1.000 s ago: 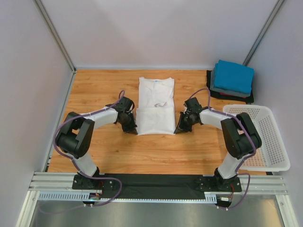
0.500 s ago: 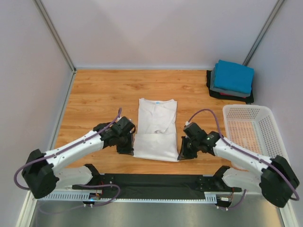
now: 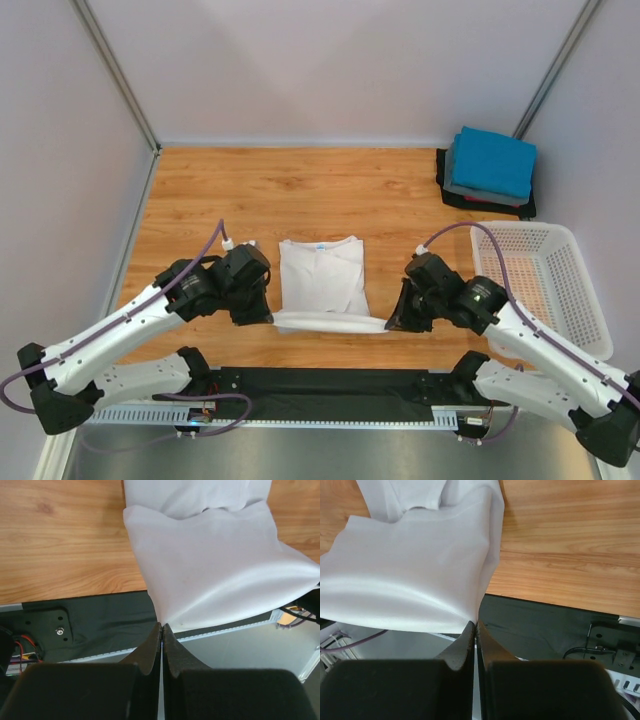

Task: Fold and stack the t-shirts
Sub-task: Fold the tshirt

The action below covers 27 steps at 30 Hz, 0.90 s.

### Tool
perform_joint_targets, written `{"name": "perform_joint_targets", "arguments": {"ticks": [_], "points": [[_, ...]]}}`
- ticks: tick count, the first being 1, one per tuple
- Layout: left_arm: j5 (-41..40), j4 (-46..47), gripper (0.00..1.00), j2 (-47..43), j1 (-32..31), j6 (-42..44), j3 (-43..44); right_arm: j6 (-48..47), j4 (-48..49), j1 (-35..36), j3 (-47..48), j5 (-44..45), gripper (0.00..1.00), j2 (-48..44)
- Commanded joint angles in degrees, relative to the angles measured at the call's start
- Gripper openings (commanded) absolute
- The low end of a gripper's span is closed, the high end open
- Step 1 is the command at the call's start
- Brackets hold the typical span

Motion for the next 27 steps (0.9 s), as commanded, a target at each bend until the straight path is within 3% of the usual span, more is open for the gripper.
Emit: {"name": "perform_joint_targets", "arguments": {"ticks": [1,8,13,19,27], "points": [[-7.44,-7.63,0.00,2.95,0.82,1.17,6.31,-2.16,-5.55,-0.10,8.48,8.22,0.00,4.92],[-7.45,-5.61,0.00,11.21,4.78,4.53,12.57,-8.58,-8.38,-1.85,22.66,14.83,0.00,17.24],[-7.54,-3.24,0.00,12.71,10.57,6.46,13.72,-12.53,-4.78,-5.11,25.74,14.65,0.00,22.07],[-6.31,0.37,0.00,16.48,12.95,8.22,15.47,-15.79,-3.28,-8.62,32.15,14.04,0.00,27.52],[-1.83,6.78,0.00,20.36,18.83,9.45,13.37,-18.87,1.11,-12.75,32.87,11.06,0.01,34.20]]}}
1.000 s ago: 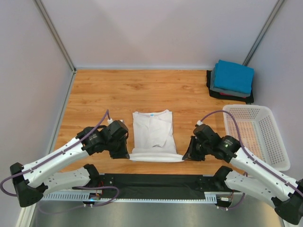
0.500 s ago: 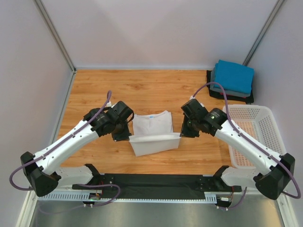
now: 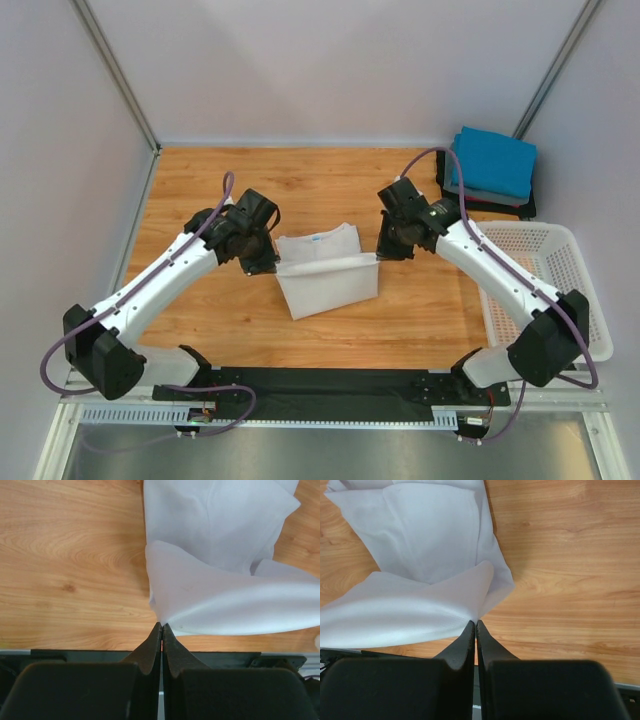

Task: Fold and stack the t-shirts
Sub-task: Fold the tshirt

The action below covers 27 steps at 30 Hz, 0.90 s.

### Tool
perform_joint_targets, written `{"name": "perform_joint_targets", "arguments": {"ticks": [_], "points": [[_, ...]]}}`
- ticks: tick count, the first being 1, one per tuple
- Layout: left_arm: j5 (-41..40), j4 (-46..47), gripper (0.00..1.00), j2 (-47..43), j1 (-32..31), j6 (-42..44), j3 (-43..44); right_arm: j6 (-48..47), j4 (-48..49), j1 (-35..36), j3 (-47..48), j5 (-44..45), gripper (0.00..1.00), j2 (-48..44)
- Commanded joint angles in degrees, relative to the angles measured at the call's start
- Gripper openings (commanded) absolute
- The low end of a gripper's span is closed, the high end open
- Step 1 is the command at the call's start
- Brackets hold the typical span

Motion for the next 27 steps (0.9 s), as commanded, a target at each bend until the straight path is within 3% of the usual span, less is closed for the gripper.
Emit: {"name": "perform_joint_targets", "arguments": {"ticks": [1,12,21,27], "points": [[1.93,3.83,0.00,2.32,2.76,2.11,-1.08,-2.94,4.43,-2.13,0.85,-0.59,0.01,2.61],[1.67,9.90,0.00,12.52,9.52,5.09,1.63,-7.33,12.71,-7.41,10.42,-3.76,0.00,17.19],[3.25,10.78,0.00,20.79,14.18,7.64,9.10,-10.14,10.87,-8.64,24.48,-9.56,0.01,30.64],[3.78,9.55,0.00,21.15,15.68,8.00,11.92,-10.50,10.43,-9.96,28.70,-11.32,0.00,32.23]]}}
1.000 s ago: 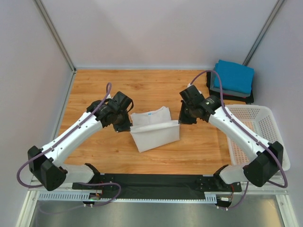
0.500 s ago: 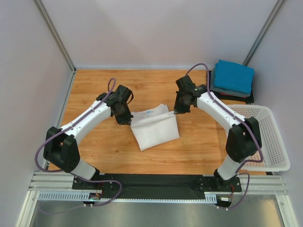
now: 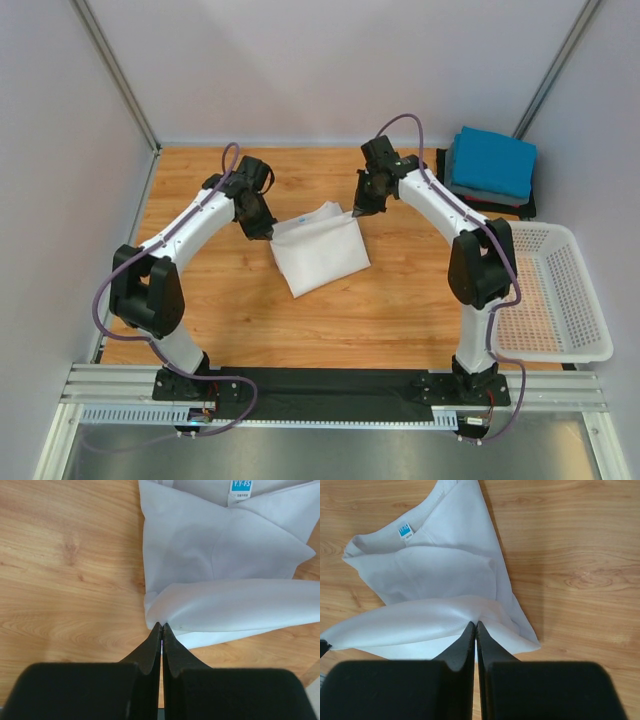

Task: Fold and stack the t-shirts
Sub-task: Fold the tshirt

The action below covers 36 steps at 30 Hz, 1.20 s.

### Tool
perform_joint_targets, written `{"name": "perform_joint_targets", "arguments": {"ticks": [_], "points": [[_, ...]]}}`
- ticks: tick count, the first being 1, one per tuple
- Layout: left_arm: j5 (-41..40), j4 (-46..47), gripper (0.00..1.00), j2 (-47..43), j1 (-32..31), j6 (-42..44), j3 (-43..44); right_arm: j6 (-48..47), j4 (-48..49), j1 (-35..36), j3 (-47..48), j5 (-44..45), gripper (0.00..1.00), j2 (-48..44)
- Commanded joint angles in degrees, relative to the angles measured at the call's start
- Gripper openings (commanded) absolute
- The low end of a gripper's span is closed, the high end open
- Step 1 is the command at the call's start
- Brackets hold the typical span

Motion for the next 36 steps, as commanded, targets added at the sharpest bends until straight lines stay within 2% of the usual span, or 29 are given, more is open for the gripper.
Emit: {"name": "perform_joint_targets", "arguments": {"ticks": [1,10,14,19,22,25,29,33,36], "points": [[0.96,-0.81,0.00,-0.69,1.04,2.03,2.98,-1.03,0.28,-1.41,4.47,-2.01,0.00,0.17],[-0.10,-2.04,0.00,-2.87,1.56,11.69,7.64,-0.50,2.48,-1.94,0.08,-4.31,0.01,-4.13],[0.18,-1.95,0.00,-8.15,-0.53,13.28,2.73,-0.07,3.44,-1.85,-6.67,-3.43,0.01,-10.53],[-1.68,-1.51,0.00,-17.80,-3.79,10.84,-6.23,1.08,4.24,-1.51,-18.43,-3.34,0.00,-17.66],[-1.24,-1.16,0.00,-24.14,-7.73,8.29,-14.13,2.39,4.50,-0.45,-25.55,-2.55,0.01,-24.25],[-1.50,-1.69,0.00,-29.16,-10.82,5.82,-17.92,3.88,4.68,0.86,-31.37,-1.84,0.01,-30.93],[-3.60,-3.27,0.00,-33.29,-18.62,0.03,-23.81,6.35,2.92,2.19,-40.51,-0.88,0.01,-40.66],[-6.41,-6.16,0.00,-36.45,-26.63,-5.16,-25.93,9.07,-0.23,4.21,-49.12,0.70,0.00,-49.82],[-8.08,-11.16,0.00,-38.21,-32.78,-9.81,-25.76,11.36,-3.30,5.70,-51.51,0.97,0.01,-55.98]]}}
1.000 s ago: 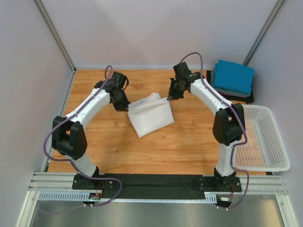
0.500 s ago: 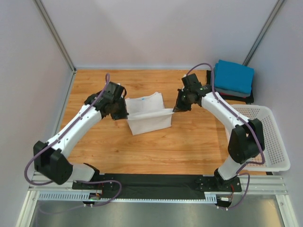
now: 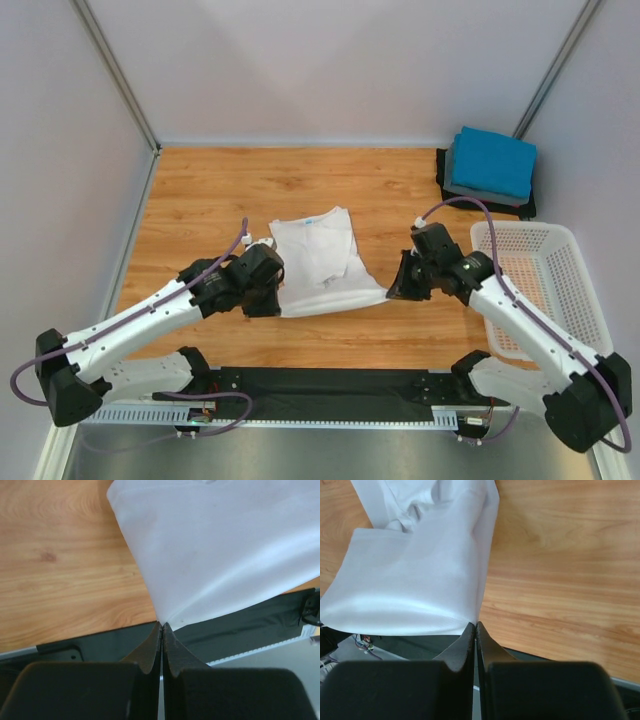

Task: Fold and stack the t-shirts
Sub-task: Fold the tshirt

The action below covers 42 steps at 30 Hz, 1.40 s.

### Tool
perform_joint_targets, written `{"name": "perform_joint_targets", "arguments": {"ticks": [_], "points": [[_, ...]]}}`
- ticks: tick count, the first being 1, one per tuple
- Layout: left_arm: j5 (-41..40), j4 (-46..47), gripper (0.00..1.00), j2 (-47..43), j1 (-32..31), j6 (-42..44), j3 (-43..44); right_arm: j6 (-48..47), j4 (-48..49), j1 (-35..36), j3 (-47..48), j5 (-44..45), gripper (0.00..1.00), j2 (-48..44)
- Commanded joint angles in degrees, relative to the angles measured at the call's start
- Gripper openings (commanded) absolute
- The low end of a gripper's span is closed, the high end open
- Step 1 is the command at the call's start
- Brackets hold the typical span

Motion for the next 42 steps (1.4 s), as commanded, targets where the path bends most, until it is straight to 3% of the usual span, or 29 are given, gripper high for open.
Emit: {"name": "perform_joint_targets", "arguments": {"ticks": [1,5,9,13,18,24,32,38,42], "points": [[-5.12,-8.38,0.00,-3.38,-5.49,-7.73,0.47,3.67,-4.54,1.63,-2.59,4.01,0.01,-6.44],[-7.84,-13.47,0.00,-5.31,-13.31,-11.95,4.93,7.36,-9.11,4.89,-2.35,5.67,0.01,-13.11],[-9.85,-15.33,0.00,-5.31,-14.12,-12.05,8.38,9.83,-12.63,7.01,1.43,7.70,0.00,-15.24],[-11.45,-14.01,0.00,-4.88,-13.69,-12.66,8.56,7.29,-12.90,7.01,6.61,11.21,0.00,-11.12],[-9.70,-12.44,0.00,-4.35,-8.25,-11.09,8.12,4.38,-12.90,7.01,13.28,12.79,0.00,-0.31],[-3.29,-2.87,0.00,-2.77,-0.16,-8.71,3.03,1.57,-9.57,6.92,16.81,14.82,0.01,7.08],[-0.29,0.92,0.00,2.59,8.19,-6.08,4.07,-0.89,-8.25,4.81,25.59,15.43,0.01,20.07],[5.33,6.89,0.00,8.82,16.45,-2.65,3.90,-3.00,-5.26,2.00,30.35,13.86,0.01,29.92],[7.27,11.64,0.00,17.77,20.93,0.07,5.65,-5.29,-0.61,-1.16,36.04,10.00,0.01,38.44]]}}
